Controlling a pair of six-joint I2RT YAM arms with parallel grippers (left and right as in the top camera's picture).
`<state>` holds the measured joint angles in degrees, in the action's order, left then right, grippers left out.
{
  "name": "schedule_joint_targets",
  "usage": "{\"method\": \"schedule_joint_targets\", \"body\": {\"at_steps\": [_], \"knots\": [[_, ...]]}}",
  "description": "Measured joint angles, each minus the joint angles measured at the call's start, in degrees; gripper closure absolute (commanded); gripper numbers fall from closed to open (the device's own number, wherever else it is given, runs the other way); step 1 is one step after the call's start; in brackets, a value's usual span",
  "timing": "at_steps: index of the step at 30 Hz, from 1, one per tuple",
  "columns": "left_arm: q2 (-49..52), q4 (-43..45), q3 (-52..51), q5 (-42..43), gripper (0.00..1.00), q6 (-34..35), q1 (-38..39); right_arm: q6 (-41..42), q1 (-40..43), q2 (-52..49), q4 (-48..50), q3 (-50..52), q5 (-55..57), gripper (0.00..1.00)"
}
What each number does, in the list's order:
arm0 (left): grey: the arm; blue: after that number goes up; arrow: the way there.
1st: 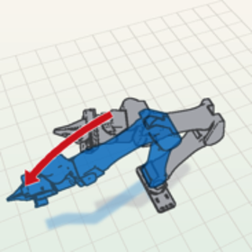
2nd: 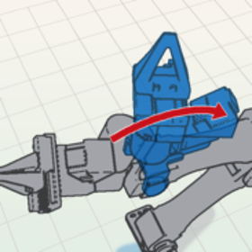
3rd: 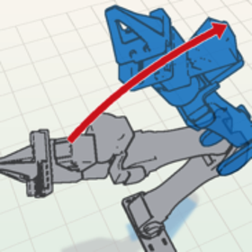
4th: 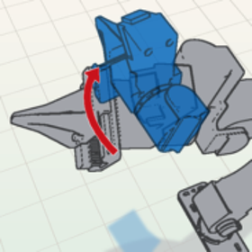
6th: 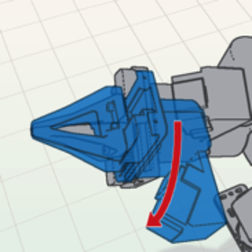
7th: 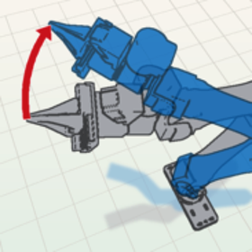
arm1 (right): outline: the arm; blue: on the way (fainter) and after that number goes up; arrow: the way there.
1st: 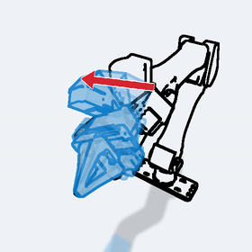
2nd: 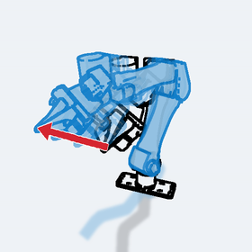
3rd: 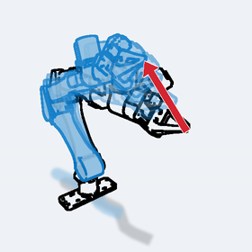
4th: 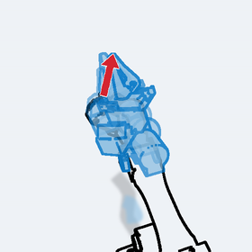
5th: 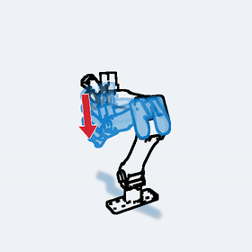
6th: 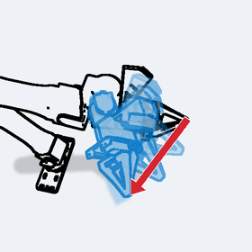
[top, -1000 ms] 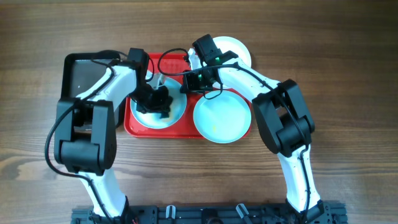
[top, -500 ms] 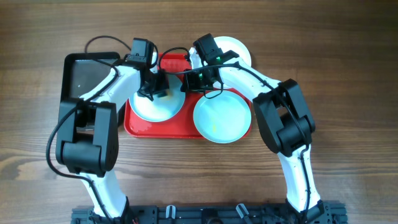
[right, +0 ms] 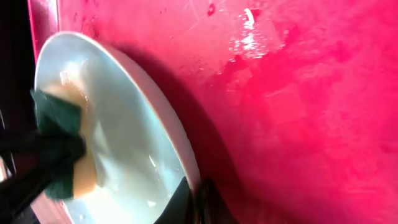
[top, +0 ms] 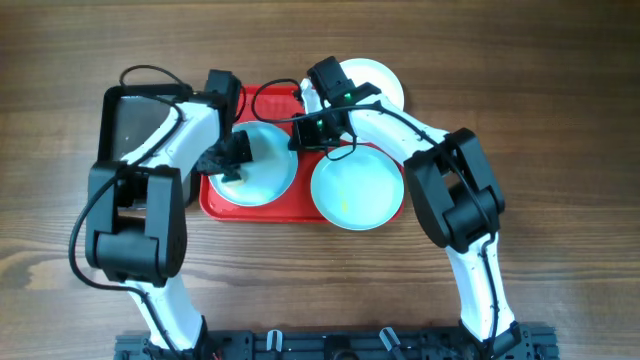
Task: Clean dirty plates on tray and stack at the side
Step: 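Scrub the plate surface with the sponge in circles, left gripper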
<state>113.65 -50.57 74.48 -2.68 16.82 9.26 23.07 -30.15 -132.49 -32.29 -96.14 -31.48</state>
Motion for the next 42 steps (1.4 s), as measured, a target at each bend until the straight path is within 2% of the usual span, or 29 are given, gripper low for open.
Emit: {"method": "schedule_joint_targets", "body": {"at_steps": [1, 3, 7, 11, 15, 19, 24, 29, 33, 37, 42], "knots": [[0.0, -0.6, 0.0, 4.6, 0.96, -4.6, -0.5, -0.1, 0.1, 0.0, 0.0, 0.0, 0.0, 0.96], [0.0, -0.7, -0.1, 11.6, 0.96, -9.4, -0.8, -0.2, 0.4, 0.0, -0.1, 0.0, 0.0, 0.96], [0.5, 0.8, -1.2, 23.8, 0.96, -16.2, -0.3, -0.4, 0.4, 0.0, -0.1, 0.0, 0.0, 0.96], [1.2, 5.0, -1.9, 30.0, 0.96, -19.0, -0.2, -0.4, 0.4, 0.0, -0.2, 0.0, 0.0, 0.95], [1.9, 12.0, -2.3, 32.6, 0.96, -18.4, 0.1, -0.2, 0.5, 0.0, 0.0, 0.0, 0.0, 0.96], [2.0, 19.6, -2.6, 30.3, 0.96, -13.4, 0.5, 0.1, 0.6, 0.0, 0.2, 0.0, 0.3, 0.96], [1.6, 22.9, -2.1, 19.5, 0.96, -3.7, 1.2, 0.7, 0.6, 0.0, 0.2, 0.0, 0.4, 0.96], [0.8, 17.6, -0.7, 3.2, 0.96, 4.2, 1.3, 0.7, 0.6, 0.0, 0.2, 0.0, 0.4, 0.96], [0.4, 10.8, -0.4, -5.7, 0.96, 7.8, 1.3, 0.9, 0.6, 0.0, 0.3, 0.0, 0.2, 0.96], [0.3, 5.0, 0.0, -6.9, 0.96, 7.3, 1.5, 0.9, -0.2, 0.0, 0.2, 0.0, 0.0, 0.96], [0.0, 0.3, 0.1, 1.9, 0.96, -1.6, 0.7, 0.2, 0.0, 0.0, 0.1, 0.0, 0.0, 0.96]]}}
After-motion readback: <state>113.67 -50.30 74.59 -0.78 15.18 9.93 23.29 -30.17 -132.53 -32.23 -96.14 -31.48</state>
